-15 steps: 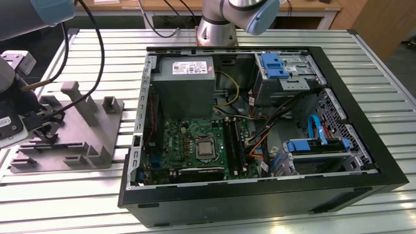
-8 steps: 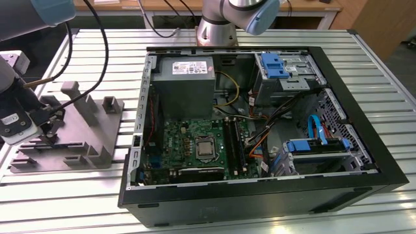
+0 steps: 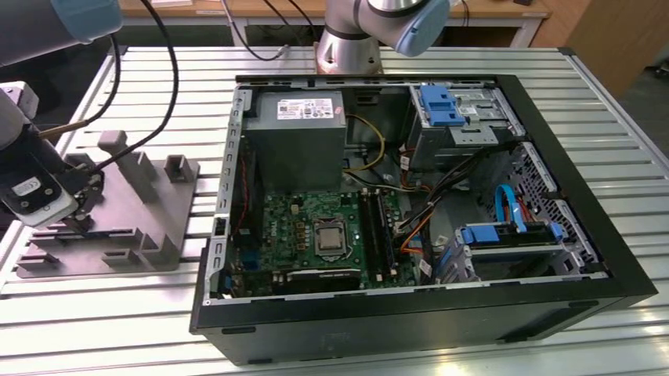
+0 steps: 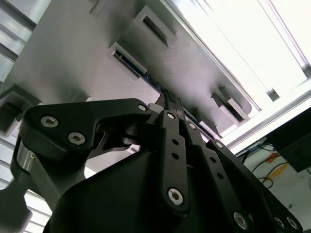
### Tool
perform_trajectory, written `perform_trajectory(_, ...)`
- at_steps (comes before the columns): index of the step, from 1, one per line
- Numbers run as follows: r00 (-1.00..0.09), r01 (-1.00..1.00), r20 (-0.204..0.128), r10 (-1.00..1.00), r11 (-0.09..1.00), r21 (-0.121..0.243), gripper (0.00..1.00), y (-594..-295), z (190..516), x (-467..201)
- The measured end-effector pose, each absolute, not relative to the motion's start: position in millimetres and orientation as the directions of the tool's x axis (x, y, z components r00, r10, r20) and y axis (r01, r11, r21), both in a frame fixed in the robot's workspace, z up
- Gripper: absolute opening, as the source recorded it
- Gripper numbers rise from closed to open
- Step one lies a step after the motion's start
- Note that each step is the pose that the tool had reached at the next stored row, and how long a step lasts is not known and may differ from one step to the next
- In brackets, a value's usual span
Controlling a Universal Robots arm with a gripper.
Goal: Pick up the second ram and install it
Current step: 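Pick up the second ram and move it above second insertion slot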
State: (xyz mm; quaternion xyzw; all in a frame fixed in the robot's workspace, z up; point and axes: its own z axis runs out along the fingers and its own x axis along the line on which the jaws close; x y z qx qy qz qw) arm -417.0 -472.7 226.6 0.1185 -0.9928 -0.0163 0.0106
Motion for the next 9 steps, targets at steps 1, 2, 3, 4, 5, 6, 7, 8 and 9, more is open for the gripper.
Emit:
perform_trajectory(1,-0.968,-0.248,0.017,-0.248,0.968,0.035,0.1,-472.7,226.6,-417.0)
perform_trajectory(2,-0.965,-0.261,0.017,-0.261,0.965,0.035,0.1,-472.7,226.5,-417.0)
perform_trajectory(3,-0.962,-0.273,0.017,-0.274,0.961,0.035,0.1,-472.7,226.5,-417.0)
perform_trajectory(4,-0.958,-0.286,0.017,-0.287,0.958,0.035,0.1,-472.7,226.5,-417.0)
perform_trajectory(5,-0.954,-0.298,0.017,-0.299,0.954,0.035,0.1,-472.7,226.5,-417.0)
perform_trajectory(6,-0.95,-0.312,0.017,-0.313,0.949,0.035,0.1,-472.7,226.5,-417.0)
perform_trajectory(7,-0.946,-0.324,0.017,-0.325,0.945,0.035,0.1,-472.7,226.5,-417.0)
perform_trajectory(8,-0.941,-0.336,0.017,-0.337,0.941,0.035,0.1,-472.7,226.5,-417.0)
perform_trajectory(9,-0.937,-0.348,0.017,-0.349,0.937,0.035,0.1,-472.7,226.5,-417.0)
